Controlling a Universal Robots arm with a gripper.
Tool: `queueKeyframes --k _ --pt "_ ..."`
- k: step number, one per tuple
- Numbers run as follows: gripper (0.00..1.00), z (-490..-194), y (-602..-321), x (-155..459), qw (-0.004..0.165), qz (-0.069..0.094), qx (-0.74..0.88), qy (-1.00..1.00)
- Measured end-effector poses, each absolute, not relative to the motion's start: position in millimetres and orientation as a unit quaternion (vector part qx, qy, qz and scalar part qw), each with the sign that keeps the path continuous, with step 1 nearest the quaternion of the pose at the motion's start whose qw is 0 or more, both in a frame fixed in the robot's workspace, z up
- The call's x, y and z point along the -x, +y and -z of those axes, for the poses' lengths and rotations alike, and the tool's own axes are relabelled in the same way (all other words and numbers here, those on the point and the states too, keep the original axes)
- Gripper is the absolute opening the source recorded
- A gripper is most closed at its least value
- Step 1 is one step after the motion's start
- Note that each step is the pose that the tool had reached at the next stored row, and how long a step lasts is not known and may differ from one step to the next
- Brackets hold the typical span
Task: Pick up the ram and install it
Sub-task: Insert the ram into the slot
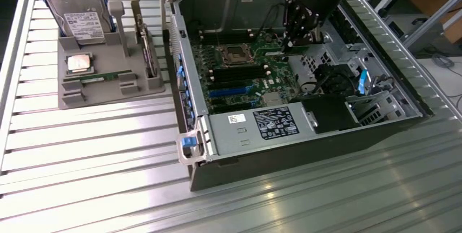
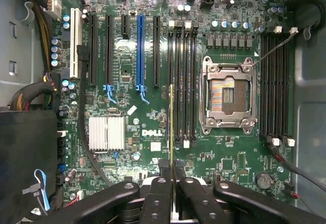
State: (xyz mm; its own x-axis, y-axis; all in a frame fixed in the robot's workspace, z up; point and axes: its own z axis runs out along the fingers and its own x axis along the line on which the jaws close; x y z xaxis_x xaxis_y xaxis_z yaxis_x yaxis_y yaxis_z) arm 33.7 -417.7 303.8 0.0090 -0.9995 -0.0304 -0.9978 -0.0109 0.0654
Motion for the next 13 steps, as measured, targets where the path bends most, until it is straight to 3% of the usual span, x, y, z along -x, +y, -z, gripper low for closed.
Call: queueKeyframes --k 13 --pt "0.13 -298.9 -417.7 -33.6 0.013 0.034 -0.71 -0.703"
